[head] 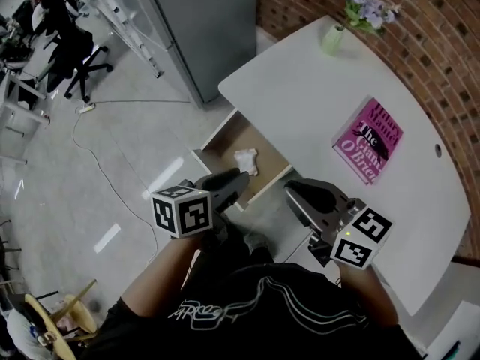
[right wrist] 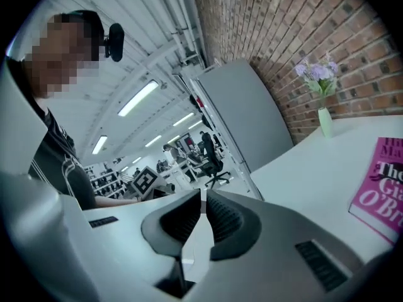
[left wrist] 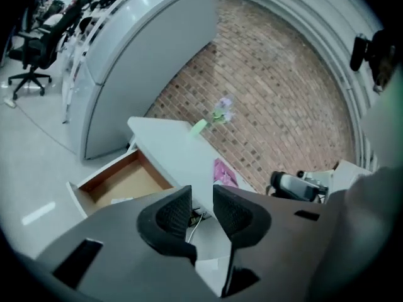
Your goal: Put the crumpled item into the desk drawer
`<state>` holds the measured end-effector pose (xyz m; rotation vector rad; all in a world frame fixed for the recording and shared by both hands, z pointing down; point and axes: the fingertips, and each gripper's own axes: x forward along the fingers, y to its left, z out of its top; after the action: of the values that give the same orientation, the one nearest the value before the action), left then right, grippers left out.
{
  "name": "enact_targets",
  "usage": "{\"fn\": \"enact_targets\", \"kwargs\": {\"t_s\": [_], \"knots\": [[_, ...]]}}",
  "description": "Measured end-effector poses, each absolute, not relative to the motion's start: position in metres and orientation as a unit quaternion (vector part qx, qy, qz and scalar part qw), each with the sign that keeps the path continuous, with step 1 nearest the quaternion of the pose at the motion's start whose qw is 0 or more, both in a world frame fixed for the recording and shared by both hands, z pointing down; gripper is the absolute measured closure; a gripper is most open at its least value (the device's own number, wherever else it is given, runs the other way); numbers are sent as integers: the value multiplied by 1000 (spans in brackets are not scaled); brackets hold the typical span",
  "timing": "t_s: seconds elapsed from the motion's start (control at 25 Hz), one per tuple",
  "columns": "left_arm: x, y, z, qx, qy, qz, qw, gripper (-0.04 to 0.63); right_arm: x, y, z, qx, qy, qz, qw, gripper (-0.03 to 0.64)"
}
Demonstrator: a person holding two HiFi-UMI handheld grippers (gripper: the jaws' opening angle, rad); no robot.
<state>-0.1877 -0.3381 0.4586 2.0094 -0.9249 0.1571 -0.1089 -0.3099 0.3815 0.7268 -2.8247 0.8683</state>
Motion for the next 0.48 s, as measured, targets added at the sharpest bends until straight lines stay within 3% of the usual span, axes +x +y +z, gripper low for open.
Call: {"fn": "enact_targets", "kwargs": {"t_s": [0.24, 0.48], "knots": [[-169, -293, 350, 872, -346, 40, 343, 550, -107, -282, 314, 193, -948, 253, 4, 560], [-148, -257, 261, 908, -328, 9, 262, 569, -93, -259, 264, 167, -962, 217, -16, 561]]}}
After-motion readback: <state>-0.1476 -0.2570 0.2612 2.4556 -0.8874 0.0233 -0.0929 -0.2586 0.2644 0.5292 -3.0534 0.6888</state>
